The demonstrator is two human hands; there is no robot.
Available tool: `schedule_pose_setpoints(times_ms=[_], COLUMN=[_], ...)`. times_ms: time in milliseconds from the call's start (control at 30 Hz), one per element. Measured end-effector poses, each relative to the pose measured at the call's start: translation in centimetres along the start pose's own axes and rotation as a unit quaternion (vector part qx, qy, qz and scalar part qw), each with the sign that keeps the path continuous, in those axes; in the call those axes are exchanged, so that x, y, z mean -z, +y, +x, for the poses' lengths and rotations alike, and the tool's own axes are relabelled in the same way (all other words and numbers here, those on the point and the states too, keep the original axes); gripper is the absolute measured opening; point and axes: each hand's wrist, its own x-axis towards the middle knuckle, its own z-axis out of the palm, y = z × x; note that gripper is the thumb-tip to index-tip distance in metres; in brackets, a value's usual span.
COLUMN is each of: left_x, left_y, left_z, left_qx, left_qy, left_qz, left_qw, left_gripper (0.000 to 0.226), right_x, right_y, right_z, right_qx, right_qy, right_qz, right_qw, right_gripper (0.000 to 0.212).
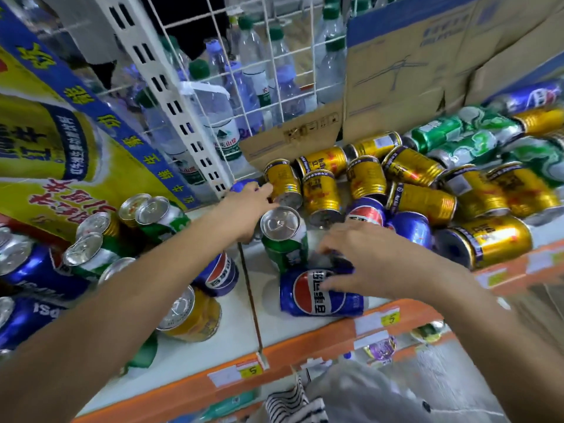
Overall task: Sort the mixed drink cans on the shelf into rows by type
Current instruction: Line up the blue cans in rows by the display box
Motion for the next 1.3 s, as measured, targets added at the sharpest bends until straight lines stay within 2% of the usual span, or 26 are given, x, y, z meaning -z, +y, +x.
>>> schedule_pose_setpoints(times_ms=[67, 167, 267, 367, 433, 533, 667, 800, 900, 967, 1033, 1100, 1200, 1300], left_x=[-0.5, -1.3, -0.6, 0.5, 0.6, 0.8, 1.2, 1.3, 1.0, 0.8, 0.8, 1.3, 1.3, 1.0], left_y=[-0.1, -0.2, -0.2, -0.7, -1.1, -2.0, -3.5, -4.0, -4.5, -4.8, -4.9, -4.8, -4.7, -4.8], left_z=[0.3, 0.4, -0.3, -0.9, -1.0, -1.6, -2.5, -3.1, -3.6, -4.1, -4.7, -5.3, -5.5, -5.3], left_qx=[0.039, 0.051, 0.038, -0.006, -0.007, -0.006, 0.013, 0.104, 0.172, 0.192, 0.174, 0.158, 0.144, 0.158], left_qy=[-0.015, 0.023, 0.013, 0.021, 0.038, 0.071, 0.108, 0.122, 0.119, 0.099, 0.078, 0.061, 0.075, 0.091], left_qz=[-0.068, -0.097, -0.073, 0.018, 0.026, -0.042, -0.166, -0.136, -0.141, -0.148, -0.131, -0.114, -0.099, -0.085], left_qw=[0.997, 0.994, 0.996, 1.000, 0.999, 0.997, 0.980, 0.978, 0.968, 0.965, 0.973, 0.979, 0.982, 0.980], left_gripper=[0.087, 0.076, 0.070, 0.078, 0.079, 0.077, 0.071, 0.081, 0.082, 0.085, 0.083, 0.078, 0.074, 0.078], right_x=[-1.3, -3.6, -4.7, -4.9, -4.9, -4.6, -3.8, -4.2, -4.6, -4.4, -4.2, -4.1, -3.8, -3.3], right_y=[-0.9, -2.2, -3.0, -2.8, -2.8, -3.2, -4.0, -5.0, -5.1, -5.0, -5.0, -5.4, -6.2, -6.6], right_z=[0.2, 0.8, 1.2, 1.2, 1.1, 0.9, 0.7, 0.9, 1.6, 1.8, 1.7, 1.6, 1.4, 1.4], right_qx=[0.009, 0.016, 0.011, 0.013, 0.025, 0.044, 0.075, 0.083, 0.067, 0.054, 0.062, 0.071, 0.072, 0.062], right_qy=[-0.004, -0.023, -0.008, 0.006, 0.011, 0.014, 0.035, 0.046, 0.042, 0.031, 0.033, 0.046, 0.057, 0.062], right_qz=[-0.040, -0.139, -0.165, -0.162, -0.155, -0.101, 0.040, 0.153, 0.177, 0.164, 0.115, 0.062, 0.025, -0.018], right_qw=[0.999, 0.990, 0.986, 0.987, 0.988, 0.994, 0.996, 0.984, 0.981, 0.985, 0.991, 0.994, 0.995, 0.996], right_gripper=[0.050, 0.065, 0.067, 0.070, 0.069, 0.070, 0.076, 0.071, 0.073, 0.082, 0.088, 0.085, 0.080, 0.078])
